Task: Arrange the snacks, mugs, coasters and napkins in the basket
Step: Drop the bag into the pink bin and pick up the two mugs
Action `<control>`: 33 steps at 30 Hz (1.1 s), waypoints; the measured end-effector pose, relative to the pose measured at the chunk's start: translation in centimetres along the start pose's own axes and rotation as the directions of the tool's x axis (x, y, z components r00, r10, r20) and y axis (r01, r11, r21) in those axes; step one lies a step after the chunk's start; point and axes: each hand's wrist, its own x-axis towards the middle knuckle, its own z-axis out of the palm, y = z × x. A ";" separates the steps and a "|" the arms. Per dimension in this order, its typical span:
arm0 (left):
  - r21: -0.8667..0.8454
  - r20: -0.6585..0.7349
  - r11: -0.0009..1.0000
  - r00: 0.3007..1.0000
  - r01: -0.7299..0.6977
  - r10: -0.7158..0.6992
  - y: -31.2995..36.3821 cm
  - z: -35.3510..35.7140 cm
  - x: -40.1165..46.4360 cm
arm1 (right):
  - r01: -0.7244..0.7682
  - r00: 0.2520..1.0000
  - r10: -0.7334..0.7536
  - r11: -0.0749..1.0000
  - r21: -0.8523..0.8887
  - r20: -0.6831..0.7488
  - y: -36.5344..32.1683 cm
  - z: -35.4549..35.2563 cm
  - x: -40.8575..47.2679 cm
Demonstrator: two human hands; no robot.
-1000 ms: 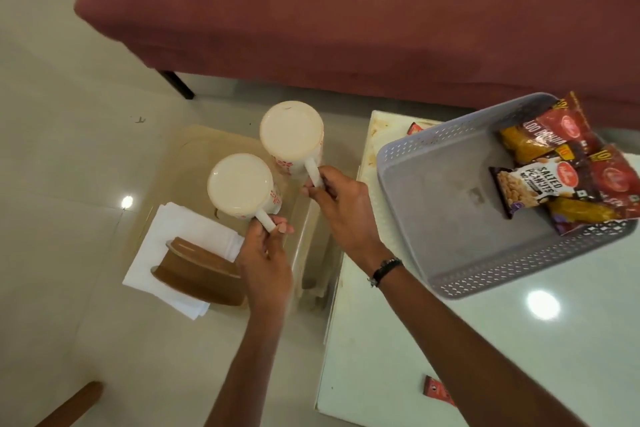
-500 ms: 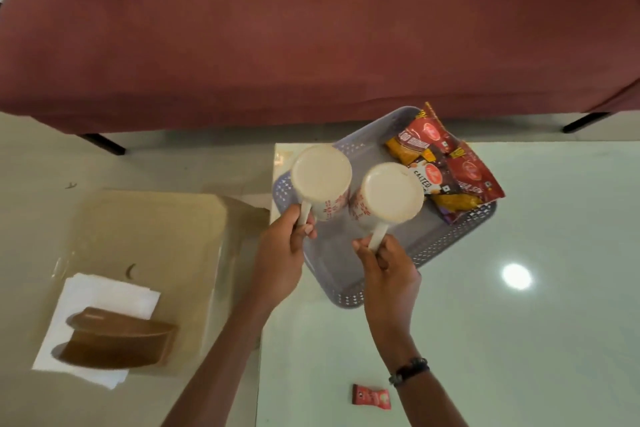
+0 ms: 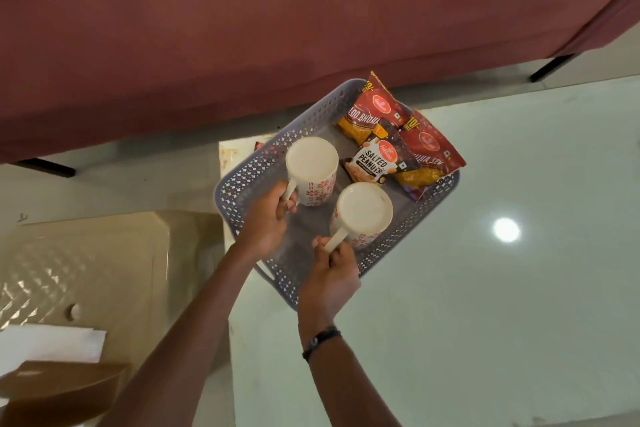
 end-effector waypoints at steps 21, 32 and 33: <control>0.107 -0.007 0.994 1.000 -0.024 0.025 -1.4 1.1 1.7 | -0.030 0.978 0.079 0.969 -0.247 0.191 -0.5 1.3 1.9; 0.000 -0.188 0.999 0.981 0.039 -0.038 -1.7 0.5 -1.2 | -0.142 0.964 0.191 0.959 -0.247 0.187 -0.6 -0.6 1.3; -0.047 -0.241 0.998 0.970 0.032 -0.042 -1.4 0.1 -2.2 | -0.167 0.961 0.211 0.957 -0.235 0.178 -0.4 -1.4 1.0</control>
